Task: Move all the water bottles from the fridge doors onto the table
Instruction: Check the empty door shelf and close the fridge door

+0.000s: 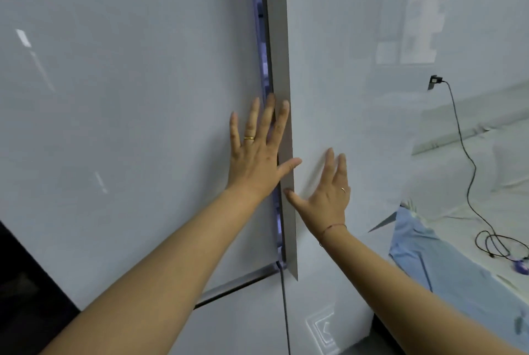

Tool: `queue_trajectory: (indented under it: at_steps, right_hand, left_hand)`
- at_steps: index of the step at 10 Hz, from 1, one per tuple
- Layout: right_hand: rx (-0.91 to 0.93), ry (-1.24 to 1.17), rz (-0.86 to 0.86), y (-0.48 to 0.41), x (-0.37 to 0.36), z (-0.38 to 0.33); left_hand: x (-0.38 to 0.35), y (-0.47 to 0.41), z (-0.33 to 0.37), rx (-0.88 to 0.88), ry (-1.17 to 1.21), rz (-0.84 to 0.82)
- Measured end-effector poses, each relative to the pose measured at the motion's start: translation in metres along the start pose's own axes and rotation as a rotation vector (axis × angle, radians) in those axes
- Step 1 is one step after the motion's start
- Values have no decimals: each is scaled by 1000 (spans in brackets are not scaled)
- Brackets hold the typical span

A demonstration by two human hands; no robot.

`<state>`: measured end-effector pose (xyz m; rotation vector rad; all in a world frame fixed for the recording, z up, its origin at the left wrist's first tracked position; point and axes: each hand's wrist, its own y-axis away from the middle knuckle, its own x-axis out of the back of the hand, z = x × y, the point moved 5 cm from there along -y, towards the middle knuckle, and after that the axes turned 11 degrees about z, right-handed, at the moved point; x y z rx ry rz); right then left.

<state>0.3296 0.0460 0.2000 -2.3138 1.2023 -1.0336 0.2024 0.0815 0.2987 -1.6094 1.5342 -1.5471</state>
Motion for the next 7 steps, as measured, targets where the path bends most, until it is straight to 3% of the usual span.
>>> queue_trajectory:
  at_steps: [2, 4, 7]
  right_hand:
    - [52, 20, -88, -11, -27, 2]
    - [96, 66, -89, -32, -40, 1]
    - [130, 85, -83, -33, -45, 7]
  left_hand:
    - [-16, -1, -12, 62, -56, -31]
    - [-32, -2, -16, 38, -201, -63]
    - [-36, -1, -15, 67, -236, -90]
